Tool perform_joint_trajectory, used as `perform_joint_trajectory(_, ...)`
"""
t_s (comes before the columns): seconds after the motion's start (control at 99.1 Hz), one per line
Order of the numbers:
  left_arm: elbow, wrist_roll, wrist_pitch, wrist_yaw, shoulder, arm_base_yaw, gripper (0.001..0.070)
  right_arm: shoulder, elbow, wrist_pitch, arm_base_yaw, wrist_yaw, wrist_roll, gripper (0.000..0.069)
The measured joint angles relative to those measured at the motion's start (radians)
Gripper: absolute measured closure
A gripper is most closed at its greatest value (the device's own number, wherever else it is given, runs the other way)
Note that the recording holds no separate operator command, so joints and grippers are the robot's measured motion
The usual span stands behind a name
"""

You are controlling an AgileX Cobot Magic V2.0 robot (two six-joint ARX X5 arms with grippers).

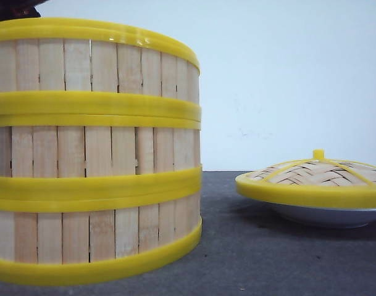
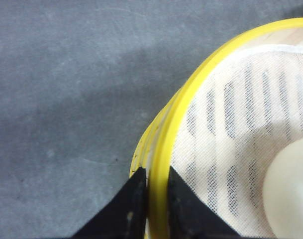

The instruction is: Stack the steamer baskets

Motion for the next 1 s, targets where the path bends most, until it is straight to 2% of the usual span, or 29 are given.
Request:
perform_joint_trajectory(0.141, 0.000, -0.001, 0.000, -0.001, 0.000, 0.000, 0.0665, 0.000, 0.000, 0.000, 0.000, 0.000, 0.000, 0.0258)
perform_joint_trajectory(0.333, 0.000, -0.006, 0.021, -0.017, 0.000, 0.002, 0.0509, 0.000, 0.000, 0.007, 0.000, 0.000, 0.000, 0.0258)
perform_joint_trajectory(0.414, 0.000, -0.008, 0.025, -0.018, 0.000, 0.003, 0.0478, 0.003, -0.002, 0.029, 0.000, -0.003, 0.000, 0.0258)
perform_joint_trajectory(0.585, 0.000, -0.019, 0.024, -0.016, -0.010, 0.003, 0.0467, 0.040, -0.032, 0.135, -0.009, -0.057, 0.000, 0.0258)
perform_joint_trajectory(0.767, 0.000, -0.024, 0.024, -0.017, -0.122, 0.003, 0.0467, 0.150, -0.057, 0.230, -0.025, -0.146, -0.004, 0.0258)
perform_joint_trajectory(0.999, 0.000, -0.024, -0.028, -0.030, -0.274, 0.004, 0.0467, 0.308, -0.057, 0.341, -0.026, -0.156, -0.026, 0.0259)
